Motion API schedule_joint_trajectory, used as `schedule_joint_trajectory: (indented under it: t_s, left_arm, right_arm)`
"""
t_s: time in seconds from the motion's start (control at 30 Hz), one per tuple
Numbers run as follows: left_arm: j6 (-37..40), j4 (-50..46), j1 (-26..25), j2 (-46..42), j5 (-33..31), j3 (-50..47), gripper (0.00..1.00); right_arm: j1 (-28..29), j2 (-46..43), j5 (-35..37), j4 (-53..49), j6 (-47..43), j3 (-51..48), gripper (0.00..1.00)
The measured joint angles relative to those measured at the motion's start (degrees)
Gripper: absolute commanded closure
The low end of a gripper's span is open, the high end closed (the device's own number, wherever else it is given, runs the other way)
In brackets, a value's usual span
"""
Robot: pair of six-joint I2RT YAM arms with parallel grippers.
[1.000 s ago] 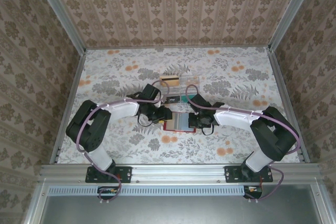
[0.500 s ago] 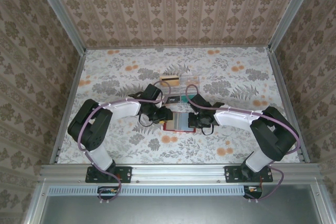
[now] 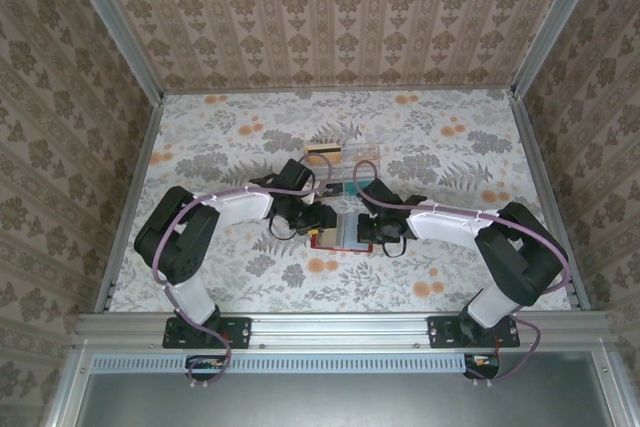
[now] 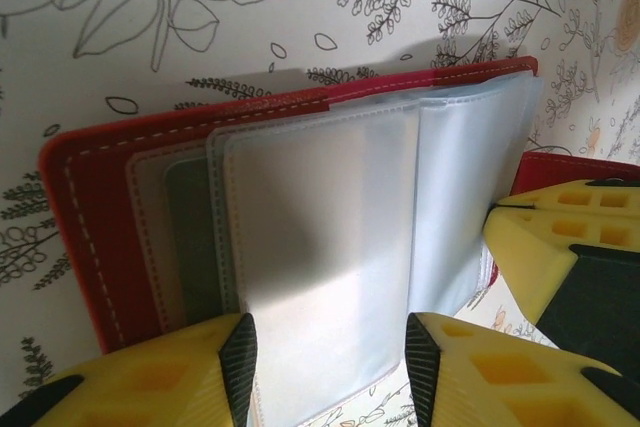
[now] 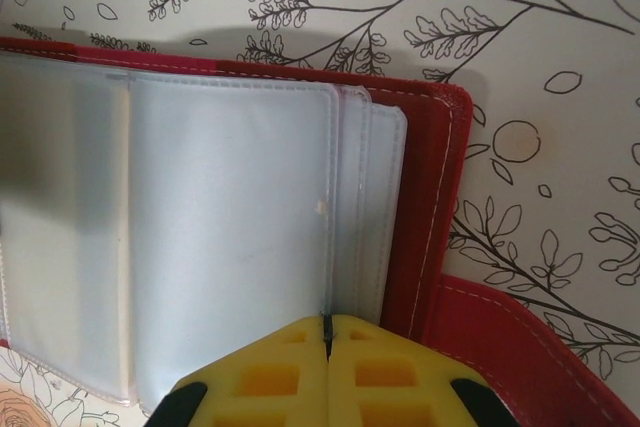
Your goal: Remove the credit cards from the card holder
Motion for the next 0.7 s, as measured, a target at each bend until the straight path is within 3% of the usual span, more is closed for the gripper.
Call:
schedule_joint_trajectory:
  t_s: [0.27,0.7]
  left_arm:
    - [0.1,-0.2,0.0,0.0,0.1,0.0,0.52]
    - [1.2,-4.5,0.0,-3.4,-5.6,0.3,0.52]
  right_arm:
    - [0.0,0.1,-0.3,0.2,0.0,0.0,0.93]
    - [0.0,0.2,-0.3,0.2,0.7,0.0,0.93]
